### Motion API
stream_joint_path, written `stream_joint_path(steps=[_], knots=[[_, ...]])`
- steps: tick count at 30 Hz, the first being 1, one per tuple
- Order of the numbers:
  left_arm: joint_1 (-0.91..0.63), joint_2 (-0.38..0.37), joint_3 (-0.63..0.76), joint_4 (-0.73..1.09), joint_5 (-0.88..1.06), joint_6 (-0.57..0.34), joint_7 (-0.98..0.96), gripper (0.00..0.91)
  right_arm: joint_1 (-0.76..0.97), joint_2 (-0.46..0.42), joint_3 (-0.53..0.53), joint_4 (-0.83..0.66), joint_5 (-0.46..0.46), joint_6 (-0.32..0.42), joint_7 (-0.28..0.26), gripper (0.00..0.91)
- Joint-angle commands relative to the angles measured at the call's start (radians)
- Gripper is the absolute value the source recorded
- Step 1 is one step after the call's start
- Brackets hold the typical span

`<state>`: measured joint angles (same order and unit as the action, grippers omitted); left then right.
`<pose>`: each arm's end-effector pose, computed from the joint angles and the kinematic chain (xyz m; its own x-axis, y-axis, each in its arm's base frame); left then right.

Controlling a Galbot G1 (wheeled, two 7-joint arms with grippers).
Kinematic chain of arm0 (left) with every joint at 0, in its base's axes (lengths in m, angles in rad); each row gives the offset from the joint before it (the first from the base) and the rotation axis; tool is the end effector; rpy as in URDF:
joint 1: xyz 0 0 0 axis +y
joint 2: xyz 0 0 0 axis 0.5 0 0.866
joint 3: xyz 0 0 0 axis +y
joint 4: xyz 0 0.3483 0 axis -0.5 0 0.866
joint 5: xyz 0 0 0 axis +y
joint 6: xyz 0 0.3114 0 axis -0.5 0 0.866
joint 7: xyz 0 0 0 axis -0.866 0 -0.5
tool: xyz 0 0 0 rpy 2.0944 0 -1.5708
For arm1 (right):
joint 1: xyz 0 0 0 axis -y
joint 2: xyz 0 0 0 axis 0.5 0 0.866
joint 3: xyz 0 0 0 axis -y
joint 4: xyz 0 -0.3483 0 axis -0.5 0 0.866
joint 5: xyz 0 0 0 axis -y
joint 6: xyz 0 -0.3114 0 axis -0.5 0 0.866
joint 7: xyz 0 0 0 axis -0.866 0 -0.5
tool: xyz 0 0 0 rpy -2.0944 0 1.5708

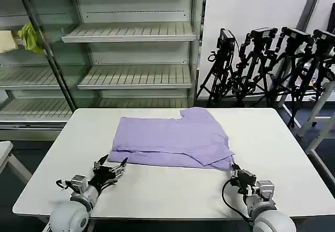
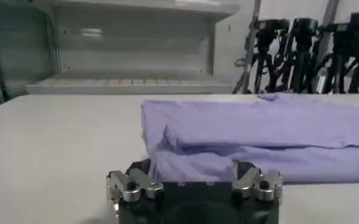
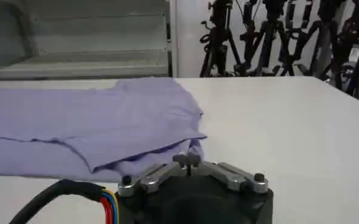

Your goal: Fold and organize the clothes.

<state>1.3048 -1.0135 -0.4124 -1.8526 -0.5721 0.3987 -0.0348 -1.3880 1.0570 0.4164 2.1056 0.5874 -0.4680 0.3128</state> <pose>0.2264 0.1102 -0.3075 -0.8679 0.2050 0.4525 0.2027 0.9777 -0.0542 0.1912 -0.0682 -0.2579 -0.9178 -0.0668 0.3915 -0.0614 0.9978 0.0264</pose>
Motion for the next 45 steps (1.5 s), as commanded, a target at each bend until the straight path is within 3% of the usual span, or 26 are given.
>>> stream_joint_path(steps=[1, 5, 10, 15, 18, 22, 37, 45], knots=[[0.003, 0.043, -0.009, 0.039, -0.033, 0.104, -0.012, 0.907, 0.003, 0.001, -0.003, -0.007, 0.001, 0.002, -0.001, 0.01], [-0.003, 0.049, -0.016, 0.024, -0.042, 0.108, -0.017, 0.796, 0.013, 0.002, -0.011, -0.018, 0.004, 0.003, -0.003, 0.01], [-0.011, 0.048, -0.021, -0.003, -0.045, 0.11, -0.021, 0.736, 0.02, 0.001, -0.02, -0.017, 0.007, 0.0, -0.003, 0.0], [-0.009, 0.047, -0.017, -0.015, -0.048, 0.111, -0.024, 0.474, 0.014, -0.008, -0.025, -0.014, 0.009, -0.001, -0.005, 0.0], [-0.009, 0.042, -0.012, -0.014, -0.046, 0.11, -0.024, 0.181, 0.014, -0.012, -0.026, -0.018, 0.011, -0.001, -0.006, 0.0], [-0.012, 0.034, -0.008, -0.01, -0.042, 0.104, -0.023, 0.03, 0.014, -0.016, -0.025, -0.022, 0.013, 0.0, -0.008, 0.0], [0.005, 0.036, -0.015, -0.03, -0.036, 0.091, -0.02, 0.0, 0.005, -0.027, -0.031, -0.011, 0.016, -0.005, -0.008, 0.0], [0.062, 0.053, -0.022, -0.072, -0.034, 0.093, -0.022, 0.01, -0.063, -0.087, -0.026, 0.032, 0.032, -0.016, 0.0, 0.0]])
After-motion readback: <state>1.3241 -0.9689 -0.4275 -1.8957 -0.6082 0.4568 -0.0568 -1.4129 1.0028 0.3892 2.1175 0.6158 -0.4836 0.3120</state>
